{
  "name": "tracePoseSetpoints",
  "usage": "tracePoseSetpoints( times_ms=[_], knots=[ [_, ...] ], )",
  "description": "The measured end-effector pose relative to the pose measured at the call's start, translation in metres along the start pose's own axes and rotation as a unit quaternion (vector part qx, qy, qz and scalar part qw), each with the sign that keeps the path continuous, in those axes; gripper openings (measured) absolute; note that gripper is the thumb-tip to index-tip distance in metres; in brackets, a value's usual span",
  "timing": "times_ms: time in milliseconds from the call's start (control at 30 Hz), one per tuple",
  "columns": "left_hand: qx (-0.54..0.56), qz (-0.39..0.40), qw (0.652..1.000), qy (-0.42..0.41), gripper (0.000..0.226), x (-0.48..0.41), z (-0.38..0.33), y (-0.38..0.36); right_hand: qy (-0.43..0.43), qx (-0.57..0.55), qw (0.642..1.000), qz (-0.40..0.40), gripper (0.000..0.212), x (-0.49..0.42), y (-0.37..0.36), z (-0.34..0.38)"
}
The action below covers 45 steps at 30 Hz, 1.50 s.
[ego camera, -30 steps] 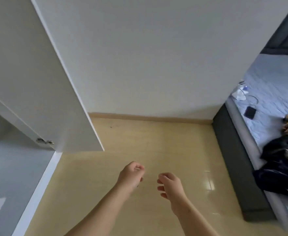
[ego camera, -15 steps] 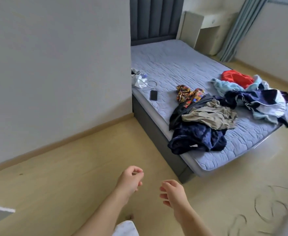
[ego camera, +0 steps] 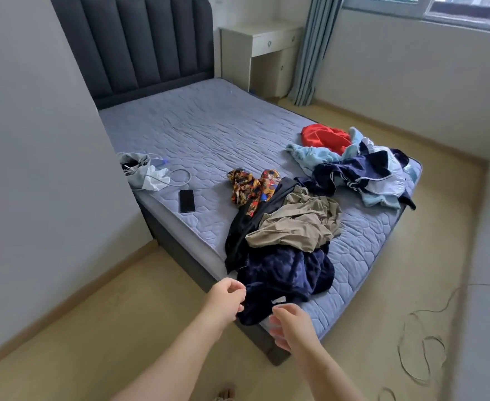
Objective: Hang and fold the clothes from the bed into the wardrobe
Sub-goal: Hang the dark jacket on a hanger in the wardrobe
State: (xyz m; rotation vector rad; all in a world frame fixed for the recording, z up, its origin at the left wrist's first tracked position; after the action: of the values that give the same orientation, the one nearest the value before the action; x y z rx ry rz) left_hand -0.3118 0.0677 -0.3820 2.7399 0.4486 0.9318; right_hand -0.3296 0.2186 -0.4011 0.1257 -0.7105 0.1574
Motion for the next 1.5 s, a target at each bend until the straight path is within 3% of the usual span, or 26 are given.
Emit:
tracePoseSetpoints(
  times_ms=[200,400,533,833,1000,1167,1300,1400,1500],
  knots=[
    [-0.043,0.050,0.998,0.005,0.014,-0.071,-0.062,-0.033,-0.017,-0.043,0.998,-0.037,0.010,-0.055,0.031,0.053],
    [-0.056,0.051,0.997,0.013,0.015,-0.147,-0.109,-0.080,-0.031,-0.034,0.998,-0.037,0.010,-0.130,0.077,0.096],
    [-0.034,0.017,0.998,0.047,0.013,-0.193,-0.126,-0.119,-0.059,-0.010,0.998,-0.002,0.013,-0.196,0.113,0.121],
    [0.038,-0.101,0.979,0.173,0.016,-0.260,-0.146,-0.199,-0.093,0.164,0.978,0.090,0.013,-0.333,0.182,0.176],
    [-0.005,-0.114,0.973,0.201,0.017,-0.271,-0.126,-0.220,-0.117,0.225,0.958,0.135,0.015,-0.364,0.191,0.162],
    [-0.143,-0.114,0.956,0.229,0.020,-0.283,-0.070,-0.237,-0.133,0.270,0.937,0.175,0.012,-0.383,0.188,0.114],
    [-0.214,-0.141,0.937,0.236,0.004,-0.287,-0.018,-0.257,-0.148,0.313,0.919,0.187,0.014,-0.393,0.185,0.066],
    [-0.174,-0.234,0.923,0.252,0.019,-0.288,0.017,-0.269,-0.154,0.336,0.909,0.195,0.012,-0.398,0.179,0.030],
    [0.026,-0.318,0.878,0.358,0.024,-0.286,0.053,-0.276,-0.091,0.381,0.893,0.219,0.022,-0.402,0.169,0.003]
  ],
)
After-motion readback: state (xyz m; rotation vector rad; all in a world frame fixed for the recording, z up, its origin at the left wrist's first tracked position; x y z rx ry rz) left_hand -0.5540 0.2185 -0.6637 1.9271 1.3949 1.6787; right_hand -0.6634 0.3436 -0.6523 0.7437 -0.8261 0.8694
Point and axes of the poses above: each hand's wrist, its own x-axis away from the middle knuckle, its own y-axis out of the back of the hand, z = x × y, the point moved 3 cm from there along -x, towards the middle knuckle, and after that the axes turned 5 degrees about -x, right-handed, at the moved point
